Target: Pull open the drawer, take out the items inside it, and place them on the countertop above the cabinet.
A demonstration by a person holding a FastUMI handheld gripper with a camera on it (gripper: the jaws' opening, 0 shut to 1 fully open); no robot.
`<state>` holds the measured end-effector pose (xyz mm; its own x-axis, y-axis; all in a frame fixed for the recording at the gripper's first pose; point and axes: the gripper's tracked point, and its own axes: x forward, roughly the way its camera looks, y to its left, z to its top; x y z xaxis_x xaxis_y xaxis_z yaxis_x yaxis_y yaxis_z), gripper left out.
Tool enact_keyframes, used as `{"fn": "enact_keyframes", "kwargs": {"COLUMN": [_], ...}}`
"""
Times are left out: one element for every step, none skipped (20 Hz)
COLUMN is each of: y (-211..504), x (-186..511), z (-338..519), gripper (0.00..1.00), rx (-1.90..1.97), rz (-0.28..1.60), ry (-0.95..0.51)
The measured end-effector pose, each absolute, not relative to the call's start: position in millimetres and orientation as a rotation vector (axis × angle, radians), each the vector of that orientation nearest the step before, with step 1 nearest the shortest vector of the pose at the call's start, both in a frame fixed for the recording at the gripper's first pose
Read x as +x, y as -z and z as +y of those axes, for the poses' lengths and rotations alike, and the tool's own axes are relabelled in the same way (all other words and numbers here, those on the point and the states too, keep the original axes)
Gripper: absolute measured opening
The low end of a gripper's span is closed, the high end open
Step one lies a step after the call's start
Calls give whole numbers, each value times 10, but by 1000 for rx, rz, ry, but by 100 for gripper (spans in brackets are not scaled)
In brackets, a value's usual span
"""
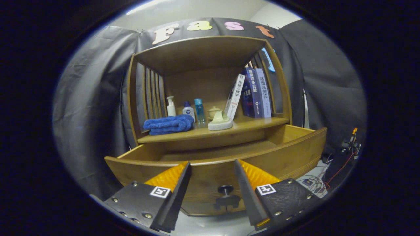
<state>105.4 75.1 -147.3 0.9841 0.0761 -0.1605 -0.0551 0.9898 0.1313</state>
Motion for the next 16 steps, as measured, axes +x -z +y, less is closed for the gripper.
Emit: {"fn": "enact_keyframes", "kwargs": {"y": [1482, 1471, 1481, 1478, 1487, 1490, 1493, 1500, 1499, 1504, 1508, 1522, 1514, 1516, 1526, 1522], "x": [1070, 1088, 1100, 1125, 1158, 1189, 1222, 1258, 1295, 1328, 1354, 1386, 1395, 1407, 1433, 1452], "z": [738, 729, 738, 735, 741, 741, 748, 753, 760, 756, 758, 767, 761, 755, 753, 755], "gripper": [80, 81, 80, 80, 80, 80, 80, 80, 80, 80, 80, 81, 80, 80, 81, 80], "rx": [139, 146, 146, 140, 136, 135, 139, 146, 149, 147, 147, 153, 156, 163, 172, 180], "rz": [158, 156, 152, 153, 155, 157, 157, 158, 156, 156, 157, 160, 158, 159, 153, 150], "ry": [-69, -74, -75, -74, -73, -71, -71, -74, -75, -73, -73, -75, -73, -74, -76, -78]}}
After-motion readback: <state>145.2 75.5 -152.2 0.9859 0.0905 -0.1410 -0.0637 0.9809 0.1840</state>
